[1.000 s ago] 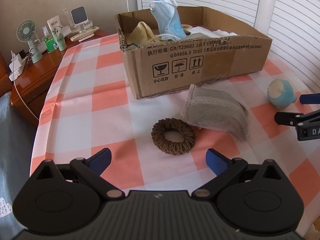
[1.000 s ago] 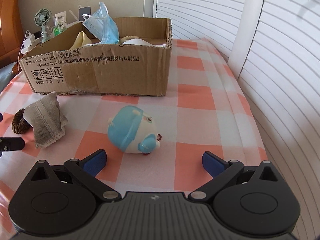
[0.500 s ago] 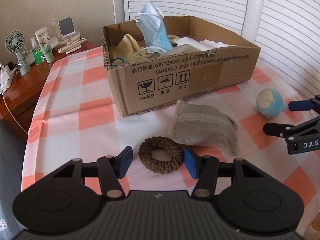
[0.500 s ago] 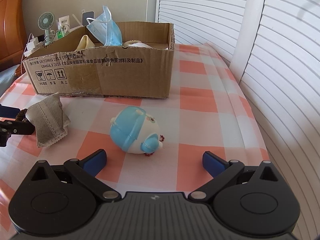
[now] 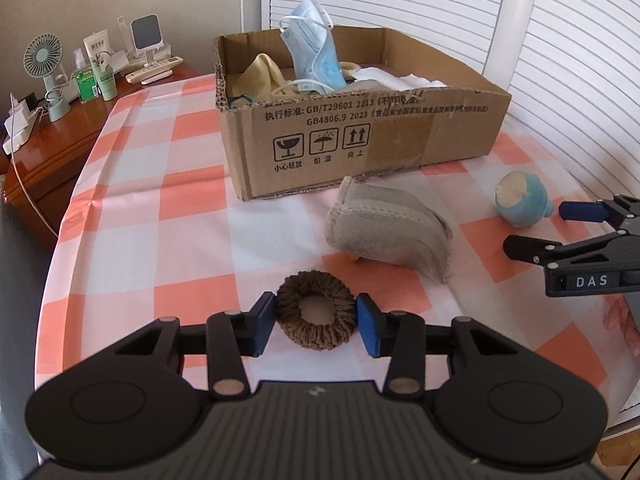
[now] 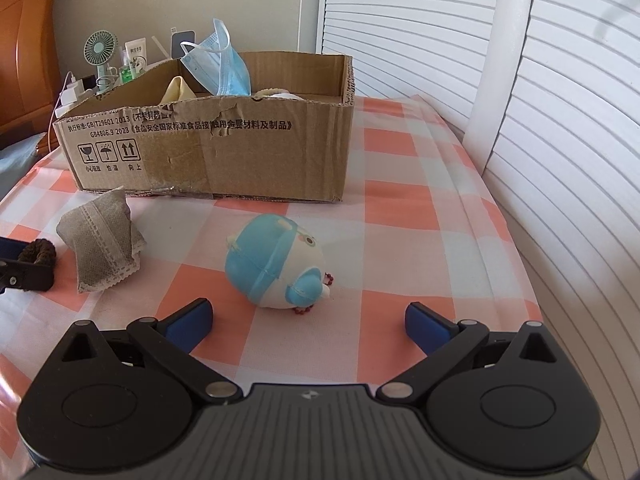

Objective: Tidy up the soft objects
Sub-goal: 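Grasp the brown scrunchie with the left gripper while the right gripper grasps the blue-and-white plush toy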

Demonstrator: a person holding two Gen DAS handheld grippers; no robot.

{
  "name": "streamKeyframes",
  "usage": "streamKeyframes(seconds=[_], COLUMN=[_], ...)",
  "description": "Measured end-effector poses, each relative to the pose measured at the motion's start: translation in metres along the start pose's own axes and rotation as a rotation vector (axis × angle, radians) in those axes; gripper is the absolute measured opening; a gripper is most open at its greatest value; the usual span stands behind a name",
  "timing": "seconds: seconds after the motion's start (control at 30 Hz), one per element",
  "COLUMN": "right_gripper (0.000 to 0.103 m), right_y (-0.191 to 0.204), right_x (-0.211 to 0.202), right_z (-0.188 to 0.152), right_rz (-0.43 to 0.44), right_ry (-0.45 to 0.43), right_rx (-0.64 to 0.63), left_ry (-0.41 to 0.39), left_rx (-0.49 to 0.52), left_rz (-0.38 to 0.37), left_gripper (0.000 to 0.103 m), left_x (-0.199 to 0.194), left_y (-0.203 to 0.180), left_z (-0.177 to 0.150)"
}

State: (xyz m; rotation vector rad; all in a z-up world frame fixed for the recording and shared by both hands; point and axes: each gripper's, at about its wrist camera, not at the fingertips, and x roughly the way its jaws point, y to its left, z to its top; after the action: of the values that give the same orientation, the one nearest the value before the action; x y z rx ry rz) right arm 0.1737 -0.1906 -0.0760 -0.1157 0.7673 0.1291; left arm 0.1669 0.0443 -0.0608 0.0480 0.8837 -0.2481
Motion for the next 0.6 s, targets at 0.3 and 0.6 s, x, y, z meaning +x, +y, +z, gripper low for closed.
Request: streamKeyframes(seconds=[0.3,0.6], right_gripper=[0.103,0.103], right_y=[0.013,0.014], right_x=[0.011,0.013], right_z=[0.009,0.009], right_rz=[0.056,0.061], right_ry=[-0.021,-0.048], right_rx=[-0.052,-0.061], left_ry=[0.002,0.002], left_rx=[-0.007,-0.009], left_rz=[0.001,0.002], left_gripper=[0.043,0.043], left_x=[-0.001,-0.001], left_y=[0.000,-0.001], left_z=[-0.001,-0.001])
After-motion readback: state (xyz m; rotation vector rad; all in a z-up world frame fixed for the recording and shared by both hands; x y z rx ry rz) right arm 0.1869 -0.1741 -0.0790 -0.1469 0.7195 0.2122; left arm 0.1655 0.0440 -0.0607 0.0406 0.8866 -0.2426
